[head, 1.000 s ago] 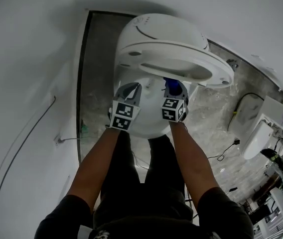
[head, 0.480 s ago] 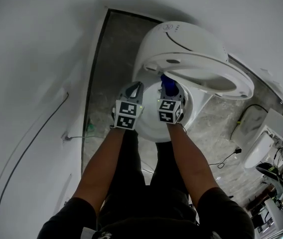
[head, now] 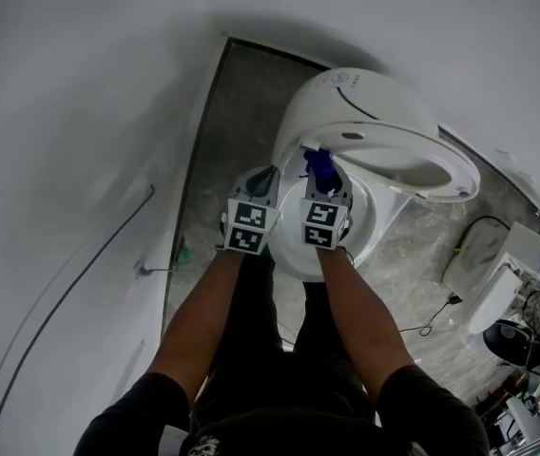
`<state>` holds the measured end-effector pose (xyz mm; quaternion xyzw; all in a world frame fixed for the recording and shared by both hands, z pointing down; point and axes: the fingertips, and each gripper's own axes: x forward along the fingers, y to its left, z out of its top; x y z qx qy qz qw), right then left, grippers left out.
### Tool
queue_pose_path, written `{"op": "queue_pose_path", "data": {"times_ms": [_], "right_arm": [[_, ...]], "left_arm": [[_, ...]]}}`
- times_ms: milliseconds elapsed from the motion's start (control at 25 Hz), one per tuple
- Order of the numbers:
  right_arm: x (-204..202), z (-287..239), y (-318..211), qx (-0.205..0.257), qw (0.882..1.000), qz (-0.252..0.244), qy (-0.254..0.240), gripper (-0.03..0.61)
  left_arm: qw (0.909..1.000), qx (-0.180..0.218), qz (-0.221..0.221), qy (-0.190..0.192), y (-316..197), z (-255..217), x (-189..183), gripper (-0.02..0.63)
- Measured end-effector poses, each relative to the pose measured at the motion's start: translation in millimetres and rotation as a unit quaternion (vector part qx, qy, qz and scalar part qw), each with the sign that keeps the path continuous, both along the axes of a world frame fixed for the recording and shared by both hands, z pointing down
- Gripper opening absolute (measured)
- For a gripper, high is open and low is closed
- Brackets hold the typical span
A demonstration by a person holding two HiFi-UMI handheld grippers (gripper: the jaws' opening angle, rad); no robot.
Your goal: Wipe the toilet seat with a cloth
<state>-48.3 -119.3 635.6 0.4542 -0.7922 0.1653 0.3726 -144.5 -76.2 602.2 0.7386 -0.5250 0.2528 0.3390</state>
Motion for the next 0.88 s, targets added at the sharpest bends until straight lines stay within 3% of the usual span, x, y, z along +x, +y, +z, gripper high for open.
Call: {"op": "queue_pose_path", "data": {"times_ms": [320,640,880], "right_arm": [[-2,-59,-10,0.032,0.999,0.001,-0.016,0.106],[5,-150,-41,0.112,0.991,0.033,-0.069,0.106],[14,-199,-50,0.163,0.982,0.062,-0.070,0.106]], "left_arm": [[0.9986,0.046,0.025,0.003,-23,-64,17,0.020],[0.9968,0.079,0.009,0.001,-18,-116,20,0.020],[0.9942,0.106,0.018,0.004,-18,-140,7,0.020]]}}
